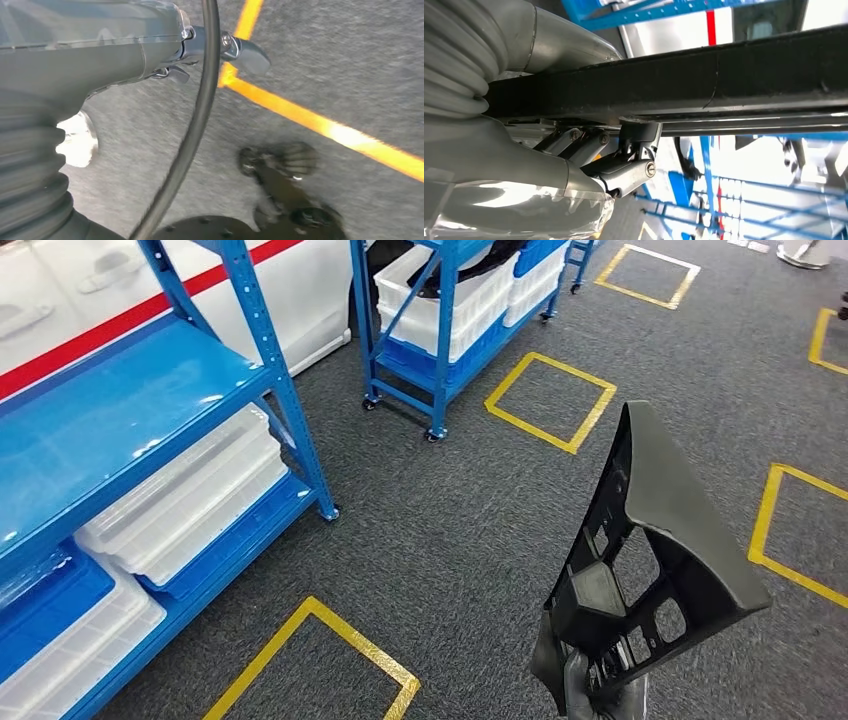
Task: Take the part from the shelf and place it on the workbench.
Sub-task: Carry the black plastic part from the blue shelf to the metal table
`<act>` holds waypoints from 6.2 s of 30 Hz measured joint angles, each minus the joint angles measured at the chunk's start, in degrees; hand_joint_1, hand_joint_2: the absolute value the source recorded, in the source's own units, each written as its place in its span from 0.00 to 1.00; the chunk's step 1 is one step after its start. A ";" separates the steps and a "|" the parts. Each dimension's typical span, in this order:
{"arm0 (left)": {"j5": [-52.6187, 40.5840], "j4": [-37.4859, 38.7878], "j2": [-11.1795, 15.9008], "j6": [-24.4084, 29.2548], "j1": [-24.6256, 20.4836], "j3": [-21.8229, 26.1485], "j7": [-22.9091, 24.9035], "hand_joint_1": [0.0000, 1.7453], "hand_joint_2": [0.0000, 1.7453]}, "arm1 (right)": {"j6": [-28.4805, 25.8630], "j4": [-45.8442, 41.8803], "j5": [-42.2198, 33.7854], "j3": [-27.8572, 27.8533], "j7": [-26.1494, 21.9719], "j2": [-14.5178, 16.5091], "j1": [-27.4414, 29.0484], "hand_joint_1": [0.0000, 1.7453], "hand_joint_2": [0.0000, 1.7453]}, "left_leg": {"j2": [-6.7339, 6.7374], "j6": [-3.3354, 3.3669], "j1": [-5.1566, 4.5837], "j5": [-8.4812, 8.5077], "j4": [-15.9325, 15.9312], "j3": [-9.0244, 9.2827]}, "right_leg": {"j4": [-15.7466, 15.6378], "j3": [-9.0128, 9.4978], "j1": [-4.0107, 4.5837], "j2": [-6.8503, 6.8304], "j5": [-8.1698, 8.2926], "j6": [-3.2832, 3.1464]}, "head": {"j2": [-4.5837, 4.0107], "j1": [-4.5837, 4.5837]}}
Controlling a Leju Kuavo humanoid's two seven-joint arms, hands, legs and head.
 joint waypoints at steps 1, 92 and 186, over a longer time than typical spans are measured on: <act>-0.14 -0.01 0.06 -0.91 0.26 0.00 1.12 0.00 1.00 | 0.51 0.92 -0.33 0.03 0.01 -0.01 -0.45 1.00 1.00 | 1.01 0.00 -0.07 -0.03 0.04 -0.06 | 2.28 -0.84 -0.09 -0.36 -0.78 0.14 | 0.00 0.01; -12.37 5.30 -12.16 39.31 -2.77 16.38 -10.95 0.00 1.00 | -23.32 10.09 -9.46 22.54 1.62 -14.72 0.62 1.00 1.00 | 0.23 0.18 0.14 -0.91 2.09 -1.53 | -0.14 0.89 0.04 0.34 -0.97 0.71 | 0.00 0.02; -13.42 12.76 -11.28 26.10 -6.85 1.27 7.97 0.00 1.00 | -39.58 -0.45 -4.09 36.03 8.18 -25.52 3.48 1.00 1.00 | -0.17 0.81 0.29 -2.05 3.37 -1.93 | 4.14 -1.66 -0.13 -0.46 -1.33 1.38 | 0.00 0.02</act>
